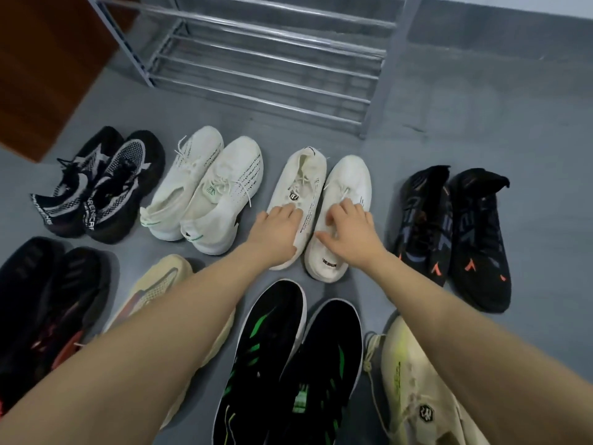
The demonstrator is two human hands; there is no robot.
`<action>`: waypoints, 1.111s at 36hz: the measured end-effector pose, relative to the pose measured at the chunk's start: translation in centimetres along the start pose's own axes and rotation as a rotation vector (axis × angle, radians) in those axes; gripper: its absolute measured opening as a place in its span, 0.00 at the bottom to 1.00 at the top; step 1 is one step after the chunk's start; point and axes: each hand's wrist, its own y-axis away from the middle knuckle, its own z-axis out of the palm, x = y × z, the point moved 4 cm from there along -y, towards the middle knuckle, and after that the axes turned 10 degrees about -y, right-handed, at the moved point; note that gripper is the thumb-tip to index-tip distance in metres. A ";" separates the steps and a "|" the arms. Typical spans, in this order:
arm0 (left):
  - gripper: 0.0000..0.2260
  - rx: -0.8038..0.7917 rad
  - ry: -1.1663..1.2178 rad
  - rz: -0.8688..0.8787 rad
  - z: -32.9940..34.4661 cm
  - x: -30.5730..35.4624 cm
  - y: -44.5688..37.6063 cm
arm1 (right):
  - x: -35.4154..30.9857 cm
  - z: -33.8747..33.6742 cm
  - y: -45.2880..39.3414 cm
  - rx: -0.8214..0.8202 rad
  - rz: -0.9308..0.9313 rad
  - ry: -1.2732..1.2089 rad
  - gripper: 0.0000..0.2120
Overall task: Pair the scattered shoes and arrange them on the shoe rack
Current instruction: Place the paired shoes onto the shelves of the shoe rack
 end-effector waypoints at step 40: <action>0.18 0.287 0.089 0.020 -9.7 -4.1 3.0 | -10.6 -7.0 -1.7 0.346 -0.444 0.490 0.14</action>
